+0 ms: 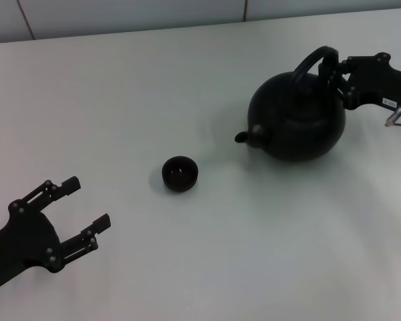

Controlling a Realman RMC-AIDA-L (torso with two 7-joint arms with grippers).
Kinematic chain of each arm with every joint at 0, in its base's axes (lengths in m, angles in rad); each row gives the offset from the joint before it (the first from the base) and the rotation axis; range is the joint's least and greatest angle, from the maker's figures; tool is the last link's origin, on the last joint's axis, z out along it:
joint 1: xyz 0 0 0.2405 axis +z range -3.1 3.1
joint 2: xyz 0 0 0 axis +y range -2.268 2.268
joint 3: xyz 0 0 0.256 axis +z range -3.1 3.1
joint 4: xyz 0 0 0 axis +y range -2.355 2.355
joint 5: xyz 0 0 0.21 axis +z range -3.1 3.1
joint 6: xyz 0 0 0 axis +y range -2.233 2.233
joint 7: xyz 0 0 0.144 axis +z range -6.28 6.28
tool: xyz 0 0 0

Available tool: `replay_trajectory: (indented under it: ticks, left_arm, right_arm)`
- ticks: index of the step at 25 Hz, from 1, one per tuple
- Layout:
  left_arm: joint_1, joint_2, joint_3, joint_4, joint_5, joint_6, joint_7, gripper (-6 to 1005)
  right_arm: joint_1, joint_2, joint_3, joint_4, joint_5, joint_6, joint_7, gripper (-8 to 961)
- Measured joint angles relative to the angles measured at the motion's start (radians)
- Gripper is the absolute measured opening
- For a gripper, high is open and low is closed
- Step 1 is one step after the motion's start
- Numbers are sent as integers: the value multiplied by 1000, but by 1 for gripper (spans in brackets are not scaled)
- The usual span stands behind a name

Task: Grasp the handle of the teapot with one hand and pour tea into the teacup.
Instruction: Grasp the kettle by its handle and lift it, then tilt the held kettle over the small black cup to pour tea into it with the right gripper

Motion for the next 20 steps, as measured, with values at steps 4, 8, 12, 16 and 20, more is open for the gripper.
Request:
replay_trajectory:
  ticks: [4,8,12,16,20]
  left_arm:
    - [0,-1,2,0,0,0,-3,799]
    - [0,-1,6,0,0,0,-6,799]
    - [0,-1,7,0,2,0,-6,799]
    - [1,-2,8,-1,2,0,-7,799]
    - [-5,-2,8,-21,2,3,-1,799]
  right_arm:
    - [-5,0,4,-3,29,-3,22,77]
    - [-1,0,6,-24,42,-4,61,76]
    - [15,1,-1,-28,42,1,83,76]
    - [51,2,-8,-27,38,12,92,76]
    - [89,8,-69,-20,39,54,81,76]
